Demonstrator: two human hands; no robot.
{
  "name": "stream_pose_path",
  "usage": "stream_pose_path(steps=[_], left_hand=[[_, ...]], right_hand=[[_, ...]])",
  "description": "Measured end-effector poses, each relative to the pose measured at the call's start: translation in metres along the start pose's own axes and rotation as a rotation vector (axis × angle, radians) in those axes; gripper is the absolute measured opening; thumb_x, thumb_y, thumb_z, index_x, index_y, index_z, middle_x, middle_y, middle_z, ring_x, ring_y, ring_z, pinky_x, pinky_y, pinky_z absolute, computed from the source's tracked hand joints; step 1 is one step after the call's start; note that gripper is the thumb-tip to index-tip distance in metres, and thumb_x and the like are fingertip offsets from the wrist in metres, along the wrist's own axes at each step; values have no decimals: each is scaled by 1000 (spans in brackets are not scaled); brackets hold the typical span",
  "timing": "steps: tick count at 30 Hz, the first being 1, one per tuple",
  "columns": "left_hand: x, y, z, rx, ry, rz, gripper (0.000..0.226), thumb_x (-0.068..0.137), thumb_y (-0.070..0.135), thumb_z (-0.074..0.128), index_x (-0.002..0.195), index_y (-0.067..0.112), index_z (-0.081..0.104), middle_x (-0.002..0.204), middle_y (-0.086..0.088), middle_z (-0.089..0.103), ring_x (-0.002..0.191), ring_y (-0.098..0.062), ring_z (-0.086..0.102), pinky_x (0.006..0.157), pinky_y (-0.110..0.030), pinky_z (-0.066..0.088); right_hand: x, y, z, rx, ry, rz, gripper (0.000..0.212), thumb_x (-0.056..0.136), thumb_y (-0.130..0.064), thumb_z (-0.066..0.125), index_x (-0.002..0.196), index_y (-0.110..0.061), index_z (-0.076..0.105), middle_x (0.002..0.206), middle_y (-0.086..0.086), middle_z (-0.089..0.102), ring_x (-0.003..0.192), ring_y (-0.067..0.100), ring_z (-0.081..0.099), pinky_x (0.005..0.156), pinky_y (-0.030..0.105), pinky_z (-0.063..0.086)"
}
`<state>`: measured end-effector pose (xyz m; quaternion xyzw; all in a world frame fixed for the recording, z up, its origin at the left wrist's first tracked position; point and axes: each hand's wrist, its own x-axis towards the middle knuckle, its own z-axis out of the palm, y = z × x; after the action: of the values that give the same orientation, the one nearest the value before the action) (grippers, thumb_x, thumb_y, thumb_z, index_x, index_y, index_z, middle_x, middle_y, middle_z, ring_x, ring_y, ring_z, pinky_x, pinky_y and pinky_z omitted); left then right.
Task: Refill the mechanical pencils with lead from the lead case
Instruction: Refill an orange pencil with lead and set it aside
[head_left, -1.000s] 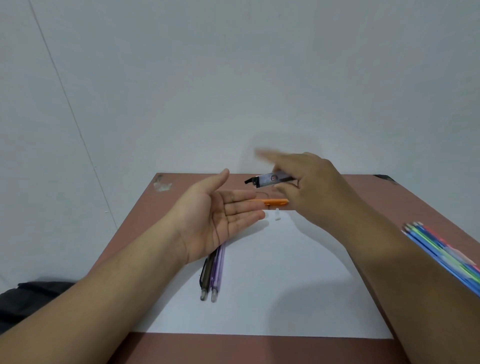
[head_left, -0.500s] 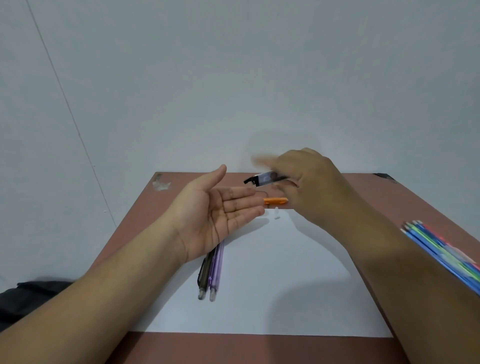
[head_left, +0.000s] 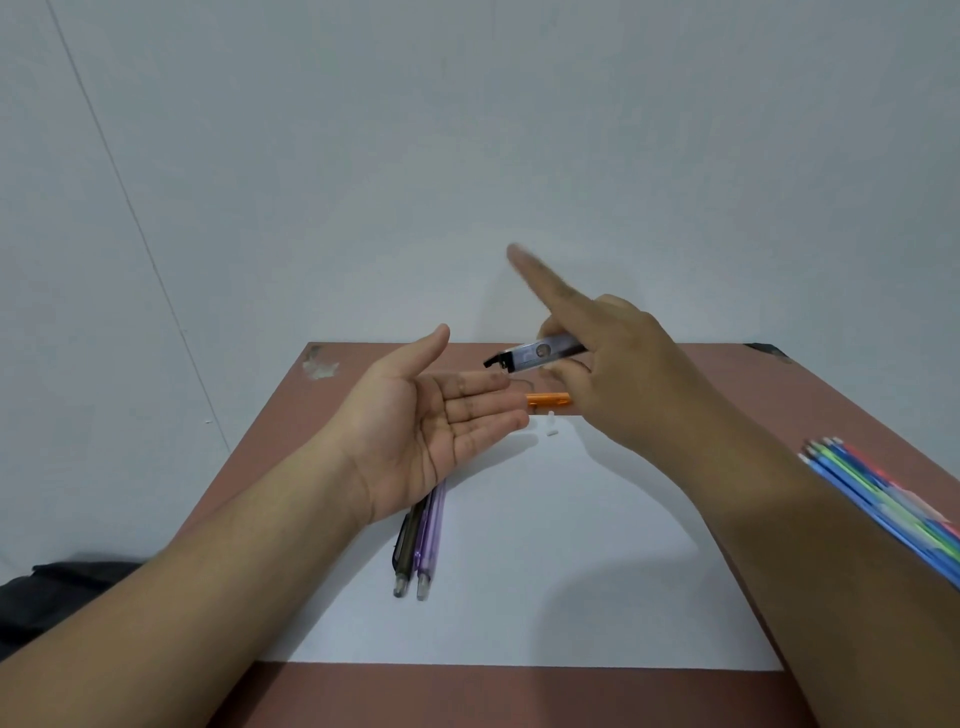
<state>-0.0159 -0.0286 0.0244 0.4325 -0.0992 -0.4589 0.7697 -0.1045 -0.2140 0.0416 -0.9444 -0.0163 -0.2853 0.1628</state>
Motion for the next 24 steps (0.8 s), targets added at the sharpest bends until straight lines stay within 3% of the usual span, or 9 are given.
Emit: stream_pose_path(steps=[2, 3, 7, 11, 15, 17, 19, 23, 24], left_hand=[[0, 0, 0, 2, 0, 1, 71, 98, 51, 47, 129, -13, 53, 122, -33, 64, 115, -42, 65, 101, -41, 50], [0, 0, 0, 6, 0, 1, 71, 98, 51, 47, 129, -13, 53, 122, -33, 65, 115, -42, 65, 101, -41, 50], [-1, 0, 0, 4, -5, 0, 71, 98, 51, 48, 129, -13, 52, 123, -33, 64, 116, -43, 64, 101, -41, 49], [0, 0, 0, -1, -3, 6, 72, 97, 51, 49, 129, -13, 53, 122, -33, 64, 114, -43, 65, 101, -41, 50], [0, 0, -1, -7, -1, 9, 71, 97, 50, 49, 128, -14, 53, 122, -34, 64, 114, -43, 65, 101, -42, 50], [0, 0, -2, -14, -18, 4, 71, 97, 49, 49, 130, -13, 52, 123, -34, 63, 116, -44, 64, 103, -41, 48], [1, 0, -3, -18, -23, 4, 70, 98, 49, 49, 130, -13, 52, 124, -34, 63, 117, -44, 64, 103, -41, 48], [0, 0, -2, -17, -18, 3, 70, 97, 49, 49, 130, -13, 52, 124, -34, 63, 117, -44, 64, 103, -41, 48], [0, 0, -2, -17, -21, 2, 71, 97, 50, 49, 130, -13, 52, 124, -34, 63, 117, -44, 63, 104, -41, 48]], right_hand=[[4, 4, -1, -79, -32, -60, 63, 88, 1, 59, 132, -43, 63, 96, -5, 63, 91, 19, 54, 84, 42, 51], [5, 4, -1, -84, -36, -52, 55, 88, 3, 60, 126, -36, 70, 96, -4, 64, 92, 20, 55, 85, 44, 50], [1, -1, 0, 19, 14, 36, 89, 91, -2, 56, 142, -69, 28, 99, -6, 62, 91, 15, 53, 81, 33, 51], [4, -1, -3, -93, -81, -42, 59, 89, 3, 58, 128, -39, 68, 98, -1, 66, 95, 22, 56, 86, 45, 51], [2, -4, -3, -5, -38, 32, 88, 93, -2, 54, 137, -74, 29, 103, -2, 62, 93, 19, 57, 80, 33, 52], [5, -1, -3, -109, -134, -11, 62, 93, -1, 54, 130, -50, 61, 101, 1, 65, 97, 24, 60, 82, 39, 52], [5, -2, 0, -75, -81, -21, 52, 89, 0, 54, 123, -34, 71, 96, 1, 68, 94, 27, 60, 84, 46, 52], [1, -4, -1, 49, -20, 56, 92, 94, -4, 53, 143, -74, 17, 101, -3, 62, 93, 16, 54, 81, 32, 51], [1, -4, -4, 28, -41, 60, 92, 94, -4, 54, 142, -74, 19, 101, -2, 62, 94, 16, 55, 81, 32, 51]])
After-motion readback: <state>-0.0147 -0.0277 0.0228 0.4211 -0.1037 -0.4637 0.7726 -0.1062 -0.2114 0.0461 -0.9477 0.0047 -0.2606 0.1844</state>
